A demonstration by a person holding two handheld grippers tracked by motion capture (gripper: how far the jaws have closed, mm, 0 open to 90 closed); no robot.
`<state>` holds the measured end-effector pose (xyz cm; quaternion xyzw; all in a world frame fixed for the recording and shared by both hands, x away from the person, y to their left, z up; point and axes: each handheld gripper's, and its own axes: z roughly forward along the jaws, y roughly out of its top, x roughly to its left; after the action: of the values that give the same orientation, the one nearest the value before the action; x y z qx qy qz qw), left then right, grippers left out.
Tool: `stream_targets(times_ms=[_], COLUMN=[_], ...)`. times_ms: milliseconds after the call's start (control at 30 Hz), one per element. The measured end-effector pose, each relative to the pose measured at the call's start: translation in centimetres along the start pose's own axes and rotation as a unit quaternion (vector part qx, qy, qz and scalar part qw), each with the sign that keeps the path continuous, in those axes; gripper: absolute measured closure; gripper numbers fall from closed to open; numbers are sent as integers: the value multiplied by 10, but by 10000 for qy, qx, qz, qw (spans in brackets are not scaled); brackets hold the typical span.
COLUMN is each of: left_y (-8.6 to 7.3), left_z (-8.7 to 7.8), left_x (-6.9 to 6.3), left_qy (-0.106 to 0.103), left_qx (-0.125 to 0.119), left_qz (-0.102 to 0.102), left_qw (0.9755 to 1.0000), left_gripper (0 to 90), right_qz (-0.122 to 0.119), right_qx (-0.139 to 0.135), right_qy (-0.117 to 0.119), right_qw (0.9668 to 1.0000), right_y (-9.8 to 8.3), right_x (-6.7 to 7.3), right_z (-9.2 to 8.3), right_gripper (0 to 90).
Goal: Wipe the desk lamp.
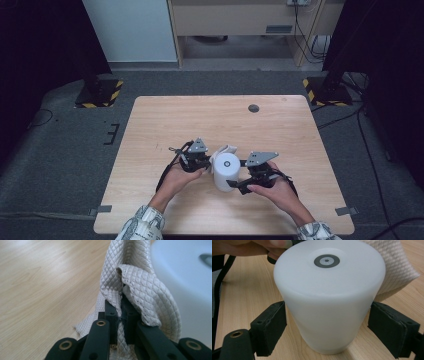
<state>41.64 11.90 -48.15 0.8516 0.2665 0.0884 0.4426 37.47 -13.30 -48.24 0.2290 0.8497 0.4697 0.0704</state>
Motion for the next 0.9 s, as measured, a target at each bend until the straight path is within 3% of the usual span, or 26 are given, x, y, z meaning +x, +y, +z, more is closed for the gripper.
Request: stream_targets(times_ms=[300,600,900], left_y=[3,-5,-10], left_z=[-4,11,19], left_x=[-1,-3,-3], left_qy=[-23,37,51], left_qx=[-88,285,509], left_qz=[-34,59,137], left_qw=[10000,9996,9986], left_gripper=[852,851,852], right_qz=[15,25,34], right_qx=[6,-5,-8], right_qy=[-35,-42,-44], right_qw=[10000,10000,10000], right_y=[-1,-1,-1], right_x=[0,-1,-1], right_z=[-1,-2,-2], right_gripper=[156,144,140])
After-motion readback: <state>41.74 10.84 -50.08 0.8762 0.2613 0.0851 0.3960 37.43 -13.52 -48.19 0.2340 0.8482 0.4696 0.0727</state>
